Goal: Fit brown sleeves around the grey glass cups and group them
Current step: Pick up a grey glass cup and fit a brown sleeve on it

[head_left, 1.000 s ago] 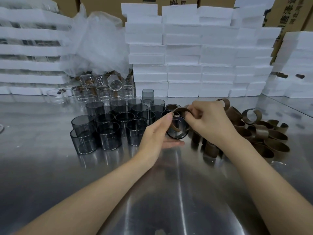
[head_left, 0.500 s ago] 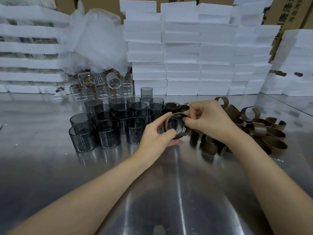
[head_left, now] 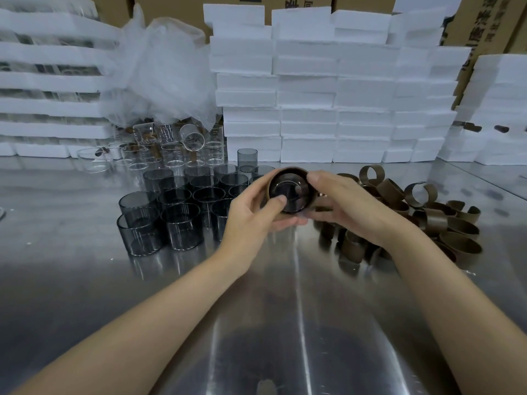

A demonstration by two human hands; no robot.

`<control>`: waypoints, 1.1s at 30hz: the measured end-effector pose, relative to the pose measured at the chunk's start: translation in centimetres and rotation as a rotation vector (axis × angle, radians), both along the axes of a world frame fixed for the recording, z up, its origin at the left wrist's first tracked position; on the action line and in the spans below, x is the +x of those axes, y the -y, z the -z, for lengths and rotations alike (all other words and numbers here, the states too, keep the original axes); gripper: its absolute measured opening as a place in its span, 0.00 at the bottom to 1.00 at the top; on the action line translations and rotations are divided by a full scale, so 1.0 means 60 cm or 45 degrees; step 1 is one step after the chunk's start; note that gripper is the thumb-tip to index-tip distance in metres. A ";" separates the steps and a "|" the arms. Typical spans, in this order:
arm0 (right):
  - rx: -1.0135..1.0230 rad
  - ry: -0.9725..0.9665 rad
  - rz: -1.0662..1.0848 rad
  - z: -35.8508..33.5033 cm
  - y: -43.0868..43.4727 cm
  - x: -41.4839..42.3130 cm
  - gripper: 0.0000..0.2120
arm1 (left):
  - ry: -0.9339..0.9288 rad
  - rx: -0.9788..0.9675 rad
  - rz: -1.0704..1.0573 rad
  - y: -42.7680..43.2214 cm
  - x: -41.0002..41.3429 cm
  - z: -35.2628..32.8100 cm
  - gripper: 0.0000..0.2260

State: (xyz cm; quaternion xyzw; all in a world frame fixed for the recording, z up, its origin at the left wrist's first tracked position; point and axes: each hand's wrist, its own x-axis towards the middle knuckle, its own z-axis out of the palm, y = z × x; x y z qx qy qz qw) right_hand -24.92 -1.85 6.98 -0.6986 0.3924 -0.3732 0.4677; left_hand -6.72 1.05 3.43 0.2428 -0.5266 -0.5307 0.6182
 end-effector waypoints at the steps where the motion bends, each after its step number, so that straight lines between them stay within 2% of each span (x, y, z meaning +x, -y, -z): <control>1: 0.070 0.090 -0.031 0.003 0.001 0.003 0.22 | 0.001 -0.001 0.016 0.001 0.003 -0.002 0.15; 3: 0.066 0.245 -0.015 0.006 0.001 0.011 0.22 | -0.009 0.041 0.068 0.003 0.004 -0.005 0.16; 5: 0.045 0.389 0.012 0.006 -0.001 0.018 0.21 | -0.043 0.110 0.137 0.005 0.004 -0.006 0.25; 7: 0.074 0.484 0.034 0.005 -0.004 0.022 0.22 | -0.080 0.181 0.206 0.005 0.004 -0.011 0.28; 10: 0.144 0.512 0.058 0.008 -0.006 0.032 0.26 | -0.046 0.265 0.245 0.008 0.010 -0.017 0.25; 12: 0.207 0.582 0.020 0.013 -0.008 0.042 0.23 | -0.037 0.305 0.244 0.010 0.014 -0.016 0.23; 16: 0.399 0.843 -0.039 0.023 -0.013 0.058 0.24 | -0.069 0.390 0.279 0.014 0.016 -0.013 0.24; 21: 0.642 1.270 -0.040 0.035 -0.015 0.074 0.24 | -0.226 0.516 0.327 0.019 0.011 -0.008 0.24; 25: 0.645 1.328 -0.050 0.036 -0.015 0.079 0.18 | -0.268 0.545 0.307 0.023 0.008 -0.007 0.23; 29: 0.629 1.315 -0.066 0.035 -0.013 0.075 0.19 | -0.237 0.485 0.270 0.024 0.007 -0.001 0.24; 33: 0.492 1.095 0.024 0.034 -0.013 0.069 0.17 | -0.053 0.333 0.111 0.020 -0.010 0.020 0.28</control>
